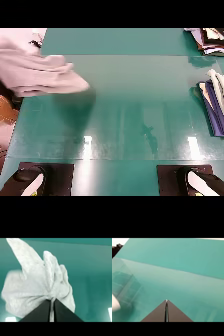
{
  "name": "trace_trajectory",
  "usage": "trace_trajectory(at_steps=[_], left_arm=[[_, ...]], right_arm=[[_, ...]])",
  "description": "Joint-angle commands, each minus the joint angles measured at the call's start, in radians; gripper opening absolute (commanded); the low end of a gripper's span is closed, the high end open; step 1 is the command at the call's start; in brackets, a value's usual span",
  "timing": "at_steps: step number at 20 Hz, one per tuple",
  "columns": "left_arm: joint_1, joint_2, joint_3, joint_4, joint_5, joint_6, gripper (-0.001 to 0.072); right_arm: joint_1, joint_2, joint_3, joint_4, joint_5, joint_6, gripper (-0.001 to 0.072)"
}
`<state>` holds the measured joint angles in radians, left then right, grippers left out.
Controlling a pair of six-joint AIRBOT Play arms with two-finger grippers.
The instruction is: Fold the shirts.
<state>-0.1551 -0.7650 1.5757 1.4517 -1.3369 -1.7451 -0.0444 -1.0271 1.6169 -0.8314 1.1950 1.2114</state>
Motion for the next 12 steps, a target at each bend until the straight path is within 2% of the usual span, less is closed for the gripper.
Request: trace_trajectory(at_steps=[1,6,7,8,10,11,12], left_arm=[[-0.222,-0.122,0.031,-0.072,0.003,-0.028,0.0024],[-0.505,-0.416,0.031,-0.076,-0.008,-0.026,0.0028],[-0.542,-0.467,0.031,-0.076,-0.008,0.000,0.0029],[-0.571,-0.518,0.031,-0.076,-0.005,0.027,0.0069],[-0.588,-0.596,0.031,-0.071,0.017,0.076,0.0628],[-0.581,-0.619,0.031,-0.034,0.021,0.088,0.0687],[-0.565,-0.630,0.031,0.025,0.018,0.096,0.0687]], right_arm=[[0.001,0.000,0.016,0.001,-0.004,0.000,0.0016],[0.001,0.000,0.016,0.000,0.033,0.000,0.0016],[0.001,0.000,0.016,0.000,0.042,0.000,0.0017],[0.001,0.000,0.016,0.000,0.047,0.000,0.0016],[0.001,0.000,0.016,0.000,0.050,0.000,0.0017],[0.001,0.000,0.016,0.000,0.054,0.000,0.0016],[0.001,0.000,0.016,0.000,0.058,0.000,0.0016]])
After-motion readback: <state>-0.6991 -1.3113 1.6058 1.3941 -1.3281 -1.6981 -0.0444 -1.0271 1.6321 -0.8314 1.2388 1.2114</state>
